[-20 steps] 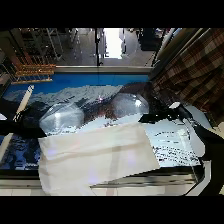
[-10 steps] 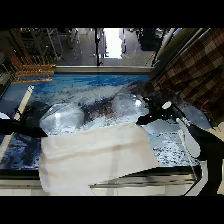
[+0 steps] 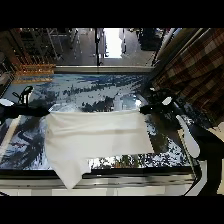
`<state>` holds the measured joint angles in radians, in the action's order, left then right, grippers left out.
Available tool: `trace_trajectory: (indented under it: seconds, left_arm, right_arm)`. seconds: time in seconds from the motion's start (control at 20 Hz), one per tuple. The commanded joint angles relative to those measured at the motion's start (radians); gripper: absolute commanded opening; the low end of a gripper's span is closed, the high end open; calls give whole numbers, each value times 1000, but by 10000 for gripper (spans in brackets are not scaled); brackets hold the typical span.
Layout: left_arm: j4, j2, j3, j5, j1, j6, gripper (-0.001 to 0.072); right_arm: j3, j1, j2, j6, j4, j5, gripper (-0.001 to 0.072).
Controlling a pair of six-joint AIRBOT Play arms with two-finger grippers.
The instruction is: Fold the clothes and pants, and hang the long-sleeved shirts on hangers.
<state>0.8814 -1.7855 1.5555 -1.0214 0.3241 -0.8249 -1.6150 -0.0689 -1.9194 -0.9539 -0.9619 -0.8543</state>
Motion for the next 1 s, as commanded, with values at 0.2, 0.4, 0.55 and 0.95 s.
trace_trajectory:
  seconds: [0.2,0.4,0.55,0.95]
  left_arm:
    - [56,-43,84,100,-48,-193,542]
    - [425,13,42,-347,64,-599,536]
    - [260,135,-240,-370,105,-520,497]
    - [142,362,-773,-252,94,-347,570]
  right_arm:
    - [-50,-44,8,-105,-14,-53,480]
    - [16,-210,29,-153,43,-502,418]
    - [275,-311,124,-113,107,-640,422]
    - [595,-359,267,14,120,-644,423]
